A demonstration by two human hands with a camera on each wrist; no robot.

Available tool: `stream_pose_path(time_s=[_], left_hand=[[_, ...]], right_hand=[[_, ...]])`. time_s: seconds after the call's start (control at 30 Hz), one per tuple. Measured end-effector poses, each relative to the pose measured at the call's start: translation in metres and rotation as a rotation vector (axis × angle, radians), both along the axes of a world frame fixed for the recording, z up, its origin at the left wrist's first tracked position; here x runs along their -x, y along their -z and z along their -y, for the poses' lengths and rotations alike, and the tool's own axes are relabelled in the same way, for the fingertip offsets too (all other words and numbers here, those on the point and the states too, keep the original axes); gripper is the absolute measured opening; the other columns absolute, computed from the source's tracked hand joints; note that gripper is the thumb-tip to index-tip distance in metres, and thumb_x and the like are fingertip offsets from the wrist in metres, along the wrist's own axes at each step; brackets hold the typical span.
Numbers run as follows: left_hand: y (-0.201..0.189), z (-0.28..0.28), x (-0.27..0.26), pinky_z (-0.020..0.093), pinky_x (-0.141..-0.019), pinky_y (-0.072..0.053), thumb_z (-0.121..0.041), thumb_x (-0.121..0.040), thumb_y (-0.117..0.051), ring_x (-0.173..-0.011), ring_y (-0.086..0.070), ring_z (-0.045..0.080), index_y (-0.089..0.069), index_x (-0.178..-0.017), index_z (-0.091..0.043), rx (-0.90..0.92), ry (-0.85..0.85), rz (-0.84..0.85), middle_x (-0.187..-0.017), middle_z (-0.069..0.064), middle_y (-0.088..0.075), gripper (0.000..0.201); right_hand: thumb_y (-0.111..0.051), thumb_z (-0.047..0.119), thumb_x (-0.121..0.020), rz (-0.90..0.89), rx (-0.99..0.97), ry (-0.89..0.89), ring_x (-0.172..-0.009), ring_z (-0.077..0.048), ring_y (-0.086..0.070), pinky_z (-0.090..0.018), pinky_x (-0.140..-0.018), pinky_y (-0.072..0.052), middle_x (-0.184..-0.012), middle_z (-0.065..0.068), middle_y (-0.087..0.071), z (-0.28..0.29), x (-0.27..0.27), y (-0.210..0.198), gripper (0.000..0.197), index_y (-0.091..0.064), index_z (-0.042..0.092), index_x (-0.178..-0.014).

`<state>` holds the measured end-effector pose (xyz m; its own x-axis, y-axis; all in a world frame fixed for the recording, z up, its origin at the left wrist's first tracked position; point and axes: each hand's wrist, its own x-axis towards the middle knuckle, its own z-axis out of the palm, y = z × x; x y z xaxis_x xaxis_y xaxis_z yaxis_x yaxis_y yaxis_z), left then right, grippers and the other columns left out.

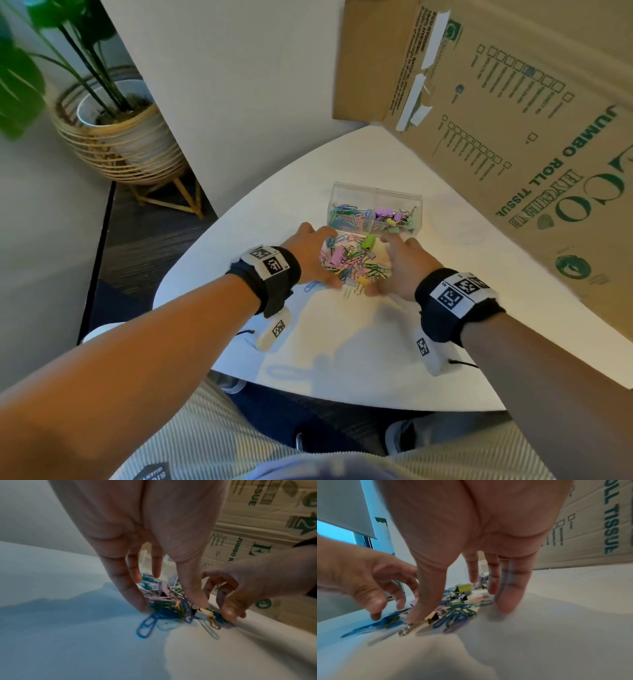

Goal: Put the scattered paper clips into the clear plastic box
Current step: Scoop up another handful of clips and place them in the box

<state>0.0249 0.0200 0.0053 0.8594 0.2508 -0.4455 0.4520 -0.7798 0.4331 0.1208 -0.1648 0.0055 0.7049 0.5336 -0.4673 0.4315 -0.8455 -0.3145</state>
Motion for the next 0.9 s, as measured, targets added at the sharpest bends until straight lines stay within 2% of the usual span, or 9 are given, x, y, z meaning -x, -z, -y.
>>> stream_pose_path(time_s=[0.13,0.23,0.33,0.4,0.5,0.63,0.7,0.8,0.9], left_hand=[[-0.002,-0.007,0.006,0.047,-0.092,-0.05,-0.046,-0.055,-0.088,-0.113,-0.052,0.032,-0.023,-0.144,-0.038,-0.016,0.014,-0.086,-0.129,0.007,-0.038,0.111],[0.001,0.002,0.003,0.039,-0.095,-0.047,-0.034,-0.064,-0.086,-0.115,-0.052,0.03,-0.031,-0.143,-0.033,-0.008,0.031,-0.077,-0.128,0.009,-0.044,0.096],[0.002,0.012,-0.002,0.026,-0.086,-0.041,-0.027,-0.073,-0.081,-0.109,-0.056,0.025,-0.045,-0.137,-0.022,0.037,-0.008,0.026,-0.121,0.008,-0.057,0.074],[0.004,0.016,-0.004,0.024,-0.082,-0.041,-0.03,-0.076,-0.079,-0.099,-0.057,0.021,-0.048,-0.134,-0.02,0.098,-0.071,0.066,-0.113,0.004,-0.061,0.067],[0.004,0.012,0.0,0.023,-0.082,-0.042,-0.036,-0.072,-0.081,-0.09,-0.05,0.015,-0.041,-0.139,-0.026,0.168,-0.127,0.09,-0.109,0.002,-0.054,0.079],[-0.001,-0.002,0.006,0.028,-0.087,-0.043,-0.033,-0.065,-0.086,-0.099,-0.051,0.019,-0.033,-0.142,-0.032,0.117,-0.105,0.058,-0.111,0.001,-0.047,0.094],[-0.001,0.0,0.006,0.03,-0.09,-0.043,-0.028,-0.071,-0.082,-0.108,-0.053,0.023,-0.036,-0.141,-0.026,0.082,-0.106,0.016,-0.118,0.005,-0.053,0.083],[0.002,0.01,0.0,0.026,-0.087,-0.045,-0.021,-0.078,-0.076,-0.105,-0.058,0.022,-0.05,-0.131,-0.02,0.071,-0.155,0.042,-0.117,0.005,-0.062,0.059],[0.004,0.02,-0.007,0.025,-0.083,-0.047,-0.02,-0.079,-0.074,-0.097,-0.061,0.021,-0.061,-0.117,-0.018,0.122,-0.202,0.066,-0.11,0.005,-0.066,0.04]], right_hand=[[-0.084,0.062,-0.053,0.039,0.155,-0.039,-0.126,-0.038,-0.045,-0.05,-0.098,-0.047,-0.146,-0.014,-0.028,0.002,0.003,0.001,0.129,-0.004,0.033,-0.15],[-0.088,0.051,-0.055,-0.004,0.118,-0.058,-0.125,-0.038,-0.049,-0.048,-0.096,-0.049,-0.151,-0.014,-0.021,-0.01,0.004,0.001,0.132,-0.001,0.034,-0.151],[-0.091,0.037,-0.059,-0.043,0.056,-0.065,-0.122,-0.036,-0.053,-0.045,-0.096,-0.051,-0.154,-0.014,-0.018,-0.025,0.005,0.0,0.127,-0.005,0.034,-0.152],[-0.091,0.031,-0.06,-0.056,0.023,-0.06,-0.115,-0.035,-0.059,-0.044,-0.093,-0.053,-0.153,-0.015,-0.022,-0.032,0.006,0.001,0.124,-0.008,0.035,-0.152],[-0.09,0.031,-0.061,-0.055,-0.002,-0.062,-0.119,-0.035,-0.056,-0.043,-0.098,-0.05,-0.151,-0.016,-0.025,-0.032,0.004,0.003,0.123,-0.007,0.035,-0.152],[-0.091,0.038,-0.056,-0.061,0.028,-0.08,-0.126,-0.037,-0.05,-0.046,-0.101,-0.047,-0.154,-0.015,-0.017,-0.029,0.003,0.003,0.131,-0.001,0.04,-0.151],[-0.092,0.038,-0.053,-0.057,0.033,-0.104,-0.124,-0.037,-0.051,-0.046,-0.098,-0.049,-0.153,-0.014,-0.017,-0.032,0.004,0.001,0.131,-0.003,0.044,-0.15],[-0.093,0.034,-0.055,-0.064,0.022,-0.125,-0.12,-0.039,-0.054,-0.043,-0.093,-0.053,-0.154,-0.016,-0.014,-0.042,0.006,-0.005,0.125,-0.009,0.046,-0.148],[-0.092,0.032,-0.058,-0.056,0.035,-0.141,-0.103,-0.035,-0.059,-0.037,-0.086,-0.054,-0.146,-0.016,-0.025,-0.051,0.007,-0.008,0.106,-0.03,0.035,-0.144]])
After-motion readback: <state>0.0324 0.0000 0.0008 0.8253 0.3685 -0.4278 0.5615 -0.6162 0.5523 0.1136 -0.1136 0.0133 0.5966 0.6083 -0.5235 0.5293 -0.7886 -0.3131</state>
